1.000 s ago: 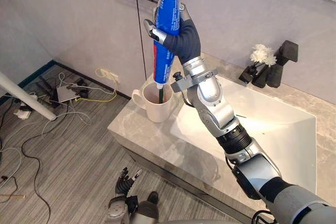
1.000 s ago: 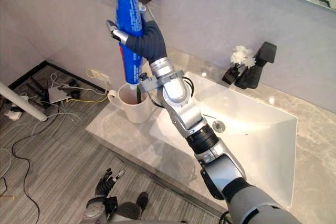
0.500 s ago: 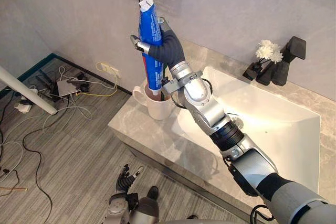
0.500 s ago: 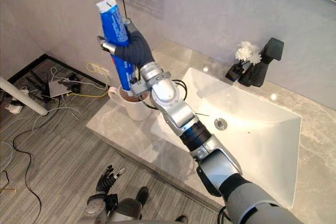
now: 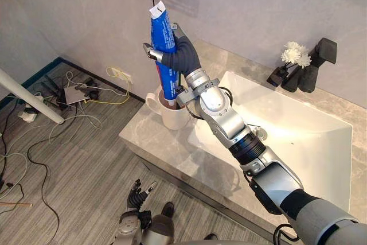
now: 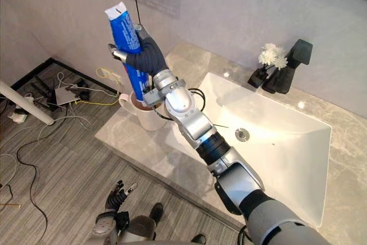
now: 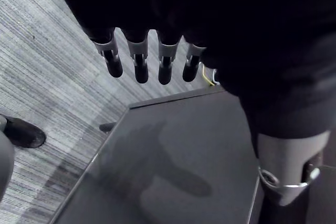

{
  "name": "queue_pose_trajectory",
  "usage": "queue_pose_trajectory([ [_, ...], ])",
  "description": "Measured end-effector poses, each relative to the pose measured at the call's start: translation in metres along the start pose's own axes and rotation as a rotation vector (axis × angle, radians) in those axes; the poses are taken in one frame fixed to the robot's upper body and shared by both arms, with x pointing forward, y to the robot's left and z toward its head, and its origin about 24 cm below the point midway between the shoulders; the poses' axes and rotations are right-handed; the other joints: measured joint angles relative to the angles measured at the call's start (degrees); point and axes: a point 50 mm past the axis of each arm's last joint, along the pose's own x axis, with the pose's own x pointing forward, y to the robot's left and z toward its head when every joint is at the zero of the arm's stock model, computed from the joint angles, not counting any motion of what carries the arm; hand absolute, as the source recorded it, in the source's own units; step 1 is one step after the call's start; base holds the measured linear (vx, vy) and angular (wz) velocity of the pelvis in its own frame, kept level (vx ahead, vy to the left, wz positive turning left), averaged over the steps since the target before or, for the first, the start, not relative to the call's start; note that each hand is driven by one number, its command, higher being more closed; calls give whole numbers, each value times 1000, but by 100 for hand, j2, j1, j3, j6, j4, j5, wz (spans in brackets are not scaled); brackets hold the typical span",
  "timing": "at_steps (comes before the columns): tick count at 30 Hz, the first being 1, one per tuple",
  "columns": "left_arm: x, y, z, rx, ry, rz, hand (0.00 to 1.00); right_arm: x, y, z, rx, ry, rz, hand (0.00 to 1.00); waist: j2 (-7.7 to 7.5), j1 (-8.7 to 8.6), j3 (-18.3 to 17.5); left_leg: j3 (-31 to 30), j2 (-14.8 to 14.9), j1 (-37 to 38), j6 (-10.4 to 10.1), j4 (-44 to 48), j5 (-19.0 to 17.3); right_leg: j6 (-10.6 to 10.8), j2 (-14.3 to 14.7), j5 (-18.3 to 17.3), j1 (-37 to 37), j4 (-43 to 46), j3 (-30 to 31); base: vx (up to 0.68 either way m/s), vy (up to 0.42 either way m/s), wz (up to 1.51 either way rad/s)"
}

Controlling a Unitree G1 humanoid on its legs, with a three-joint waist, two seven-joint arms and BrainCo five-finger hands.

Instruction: Organize washtable

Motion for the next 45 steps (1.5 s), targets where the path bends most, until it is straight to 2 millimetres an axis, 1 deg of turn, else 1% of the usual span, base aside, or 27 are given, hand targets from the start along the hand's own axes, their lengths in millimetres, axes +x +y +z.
queue_pose_trajectory([
  [4,0,0,0,0,0,0,0,0,2,0,-20,-1,8,100,1,-1,0,-1,-1,-10,0,-1,0,0,0,0,-11,0,-4,0,0,0],
  [9,0,0,0,0,0,0,0,-1,11,-2,-29,3,44,100,5,-2,3,-2,-1,-22,0,0,0,0,-1,0,-20,0,-10,0,0,0],
  [15,0,0,0,0,-1,-1,0,-2,12,-3,-42,4,48,100,7,-4,4,-3,-4,-24,0,1,0,0,-4,0,-21,0,-16,0,0,0],
  [20,0,-1,0,0,-1,-1,0,-8,12,-12,-37,42,42,100,13,-9,8,-4,-6,-24,0,1,0,-1,-5,0,-21,0,-21,0,0,0],
  [24,0,-1,0,0,-2,0,0,-13,17,-21,-32,79,54,100,20,-11,13,-9,-6,-27,0,3,0,-2,-5,-1,-21,0,-29,0,0,0],
  [27,0,-1,0,0,-5,0,0,-15,17,-24,-27,87,51,100,22,-12,14,-9,-9,-28,0,3,0,-2,-8,-1,-21,0,-33,0,0,0],
  [28,0,-1,0,0,-5,0,0,-16,17,-24,-27,87,51,0,23,-13,15,-9,-9,-29,0,3,0,-2,-8,-1,-21,0,-33,0,0,0],
  [45,0,-1,0,-2,-6,-1,0,-18,17,-26,-23,97,45,0,38,-19,24,-6,-11,-28,0,15,0,-4,-13,-3,-20,7,-39,0,0,0],
])
